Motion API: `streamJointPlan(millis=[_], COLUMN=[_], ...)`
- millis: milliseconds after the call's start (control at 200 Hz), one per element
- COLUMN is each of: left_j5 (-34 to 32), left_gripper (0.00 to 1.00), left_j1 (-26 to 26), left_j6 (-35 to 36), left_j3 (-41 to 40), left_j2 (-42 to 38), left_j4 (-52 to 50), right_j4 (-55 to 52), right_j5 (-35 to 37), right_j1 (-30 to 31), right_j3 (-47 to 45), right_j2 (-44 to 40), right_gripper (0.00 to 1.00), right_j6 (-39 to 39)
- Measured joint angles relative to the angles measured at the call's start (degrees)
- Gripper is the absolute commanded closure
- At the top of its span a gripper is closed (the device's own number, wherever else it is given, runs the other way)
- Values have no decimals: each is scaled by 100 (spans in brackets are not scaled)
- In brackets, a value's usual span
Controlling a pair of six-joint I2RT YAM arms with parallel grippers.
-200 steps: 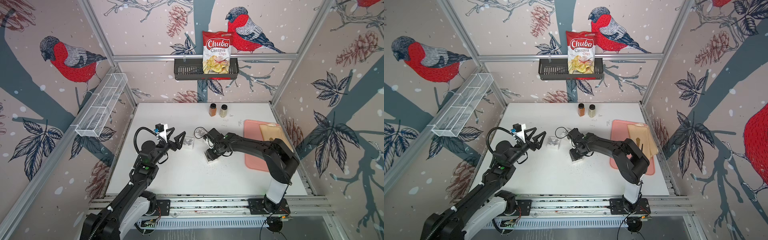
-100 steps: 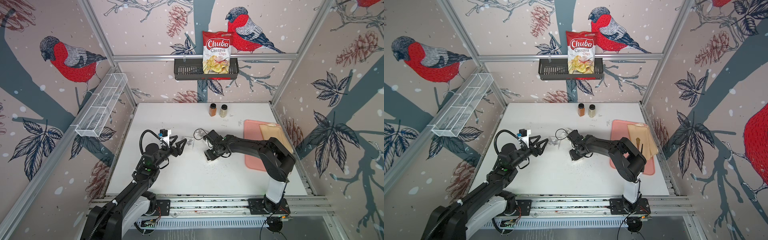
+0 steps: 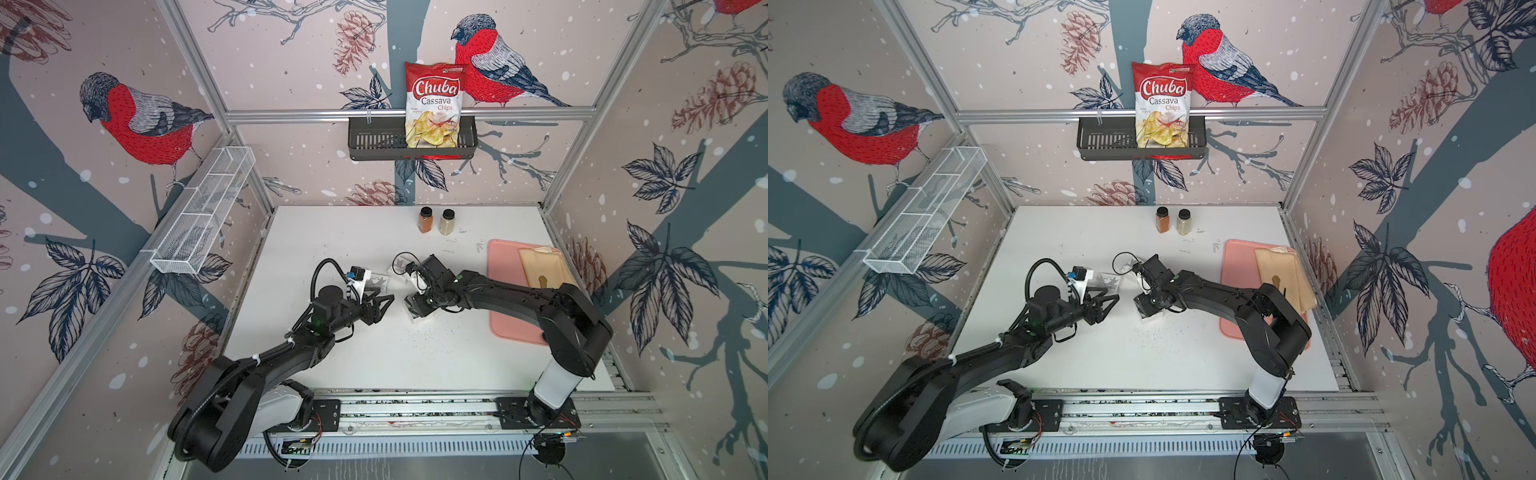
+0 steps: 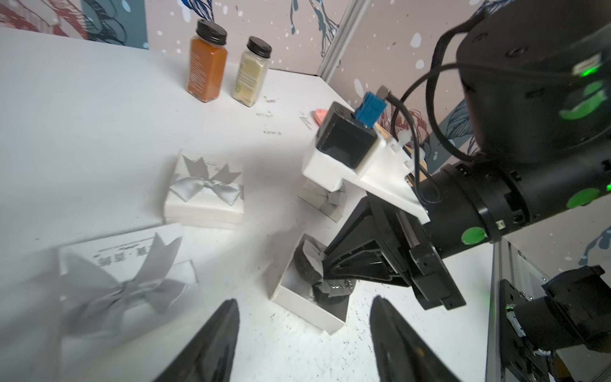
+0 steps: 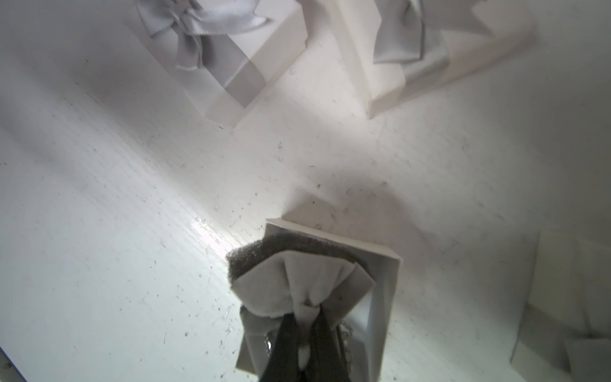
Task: Take the necklace out of the lift-off lid jewelry box
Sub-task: Take out the inner lining from the jewelry box.
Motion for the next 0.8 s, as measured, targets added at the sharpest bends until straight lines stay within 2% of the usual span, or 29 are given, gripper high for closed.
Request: streamJointPlan(millis=[130,255,495,800], left_j5=[-107,-96,52,476], left_gripper=[40,38,36,36], left_j1=[-59,-70,-70,-72], left_j6=[-122,-229,-254,-323], left_j3=[164,173,400,793], left_j2=[660,870,699,133], left_j4=[240,417,407,195], right_j4=[101,160,442,1110], right_j5=[-96,-306,-968,-1755], right_j1=[0,-37,-356,-750], right_j3=[-31,-122,-199,-334], right_j2=[-42,-247,-848,-1200], right_gripper=[91,91,90,87], right_j6=[-31,-35,-96,61])
